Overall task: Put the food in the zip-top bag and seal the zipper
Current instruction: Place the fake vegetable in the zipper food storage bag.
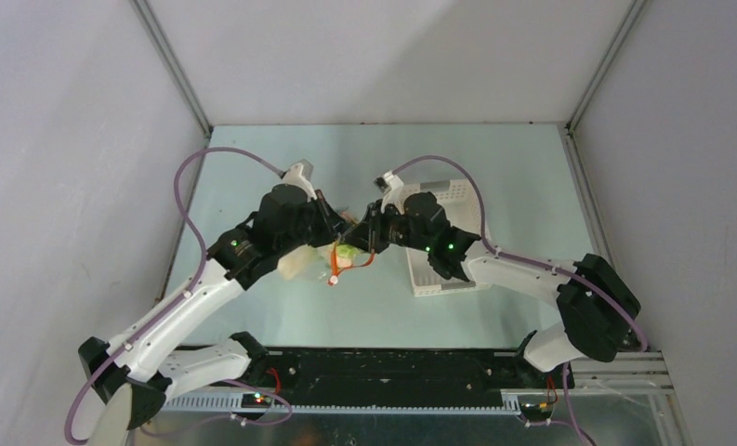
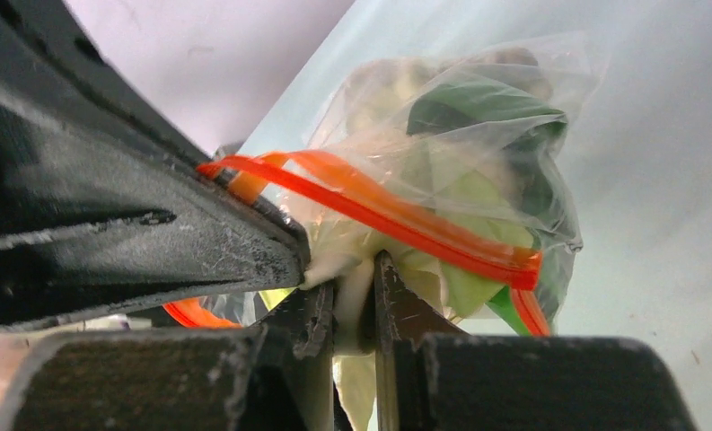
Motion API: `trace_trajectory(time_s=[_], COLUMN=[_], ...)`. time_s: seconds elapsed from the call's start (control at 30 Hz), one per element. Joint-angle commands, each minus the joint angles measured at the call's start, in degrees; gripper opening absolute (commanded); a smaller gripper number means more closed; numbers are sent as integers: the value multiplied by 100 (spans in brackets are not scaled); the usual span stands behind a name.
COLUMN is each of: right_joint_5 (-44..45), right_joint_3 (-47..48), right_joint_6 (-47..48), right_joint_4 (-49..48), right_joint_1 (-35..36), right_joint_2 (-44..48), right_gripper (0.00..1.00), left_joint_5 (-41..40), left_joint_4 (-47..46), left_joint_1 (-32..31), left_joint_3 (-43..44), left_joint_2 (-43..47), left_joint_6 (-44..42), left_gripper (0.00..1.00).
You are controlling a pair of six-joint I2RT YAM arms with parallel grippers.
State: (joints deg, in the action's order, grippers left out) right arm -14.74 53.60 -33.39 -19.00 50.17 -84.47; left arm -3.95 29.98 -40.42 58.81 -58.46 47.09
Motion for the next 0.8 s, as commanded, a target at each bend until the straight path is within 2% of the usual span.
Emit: trace_trajectory(time_s=[0.0,0.17,0.2,0.27,0.43,0.5,0.63,0.77], right_joint_5=[-1104,-1363,-1324,-1223,-1212,-1092,-818,-807], right_joint_3=[123,258,270,281,282,282,280,282], right_joint_6=[1162,2071,2316,2528,2461,2272,1953,1530], right_joint_4=[-710,-123,48,198,433,553,859,1142], right_joint_1=[256,598,642,753,736,705,528,219], right_joint_2=[-238,-328,-318,-275,-53,79,380,661], right_gripper=[0,0,2,8,41,51,62,64], left_joint_5=[645,638,616,580,465,416,64,-208], left_joint_4=[-517,-504,-503,-483,-356,-275,-142,21], left_joint_1=[-157,-156,-160,-157,-155,-152,-143,-148], left_joint_3=[50,119,120,122,114,104,59,30], left_joint_2=[199,223,217,207,243,277,409,498], left_joint_6=[173,173,171,169,125,94,44,7], left_gripper=[0,0,0,0,0,0,0,0])
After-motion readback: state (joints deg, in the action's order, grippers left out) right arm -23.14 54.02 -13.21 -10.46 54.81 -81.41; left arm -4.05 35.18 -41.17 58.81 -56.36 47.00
